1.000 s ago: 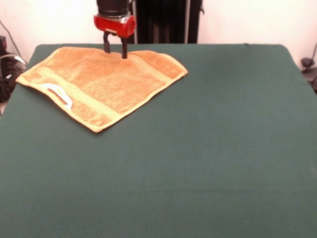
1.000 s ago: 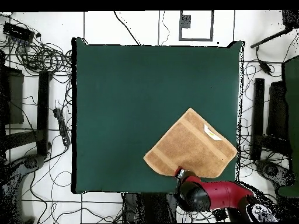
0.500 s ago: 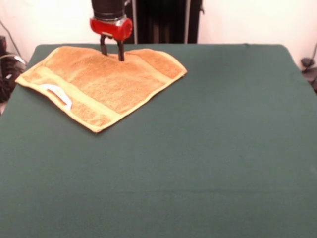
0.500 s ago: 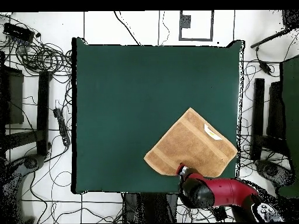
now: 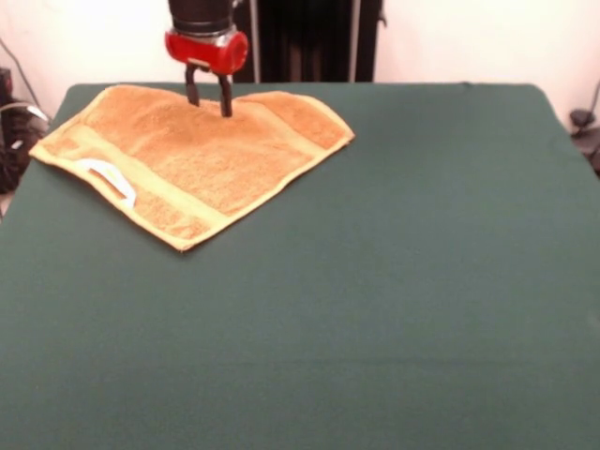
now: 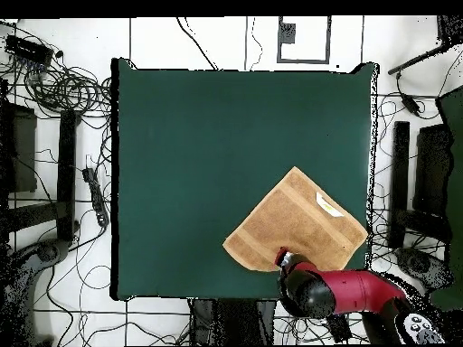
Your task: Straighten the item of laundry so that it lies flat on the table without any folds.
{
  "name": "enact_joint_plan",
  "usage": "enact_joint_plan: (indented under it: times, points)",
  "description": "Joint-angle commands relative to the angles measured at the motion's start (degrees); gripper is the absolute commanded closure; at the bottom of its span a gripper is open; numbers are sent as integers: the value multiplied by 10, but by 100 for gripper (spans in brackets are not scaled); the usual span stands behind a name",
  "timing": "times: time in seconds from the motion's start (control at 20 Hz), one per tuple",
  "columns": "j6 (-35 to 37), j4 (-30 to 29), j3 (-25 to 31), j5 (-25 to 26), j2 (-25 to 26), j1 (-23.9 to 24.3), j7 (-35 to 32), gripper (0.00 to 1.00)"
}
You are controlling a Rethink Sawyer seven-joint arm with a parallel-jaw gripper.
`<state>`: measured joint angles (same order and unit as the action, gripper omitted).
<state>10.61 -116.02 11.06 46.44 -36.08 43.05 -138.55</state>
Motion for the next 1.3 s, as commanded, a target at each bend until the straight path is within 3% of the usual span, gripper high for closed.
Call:
enact_joint_plan:
  times: [0.05, 0.55, 0.95, 1.3]
  points:
    - [78, 21, 103, -23, -40, 4, 94, 0]
    - [145, 12, 148, -53, -70, 23, 111, 0]
    - [36, 107, 83, 37, 80, -39, 23, 0]
    - [51, 160, 94, 54, 160, -34, 51, 0]
